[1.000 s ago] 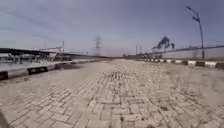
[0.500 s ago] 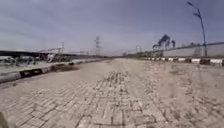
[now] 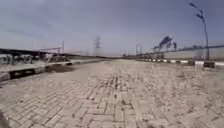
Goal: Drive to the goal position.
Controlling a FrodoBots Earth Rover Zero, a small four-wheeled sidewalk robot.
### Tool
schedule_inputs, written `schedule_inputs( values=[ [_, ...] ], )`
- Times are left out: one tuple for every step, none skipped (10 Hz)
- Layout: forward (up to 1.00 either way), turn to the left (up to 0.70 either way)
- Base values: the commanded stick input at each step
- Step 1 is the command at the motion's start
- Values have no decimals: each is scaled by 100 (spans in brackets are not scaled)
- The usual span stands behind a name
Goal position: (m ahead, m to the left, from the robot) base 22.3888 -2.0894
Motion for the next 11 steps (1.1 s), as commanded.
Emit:
schedule_inputs(
  values=[
    [100, 0],
    [100, 0],
    [100, 0],
    [100, 0],
    [100, 0],
    [100, 0],
    [100, -1],
    [100, -30],
    [100, -19],
    [100, -9],
    [100, 0]
  ],
)
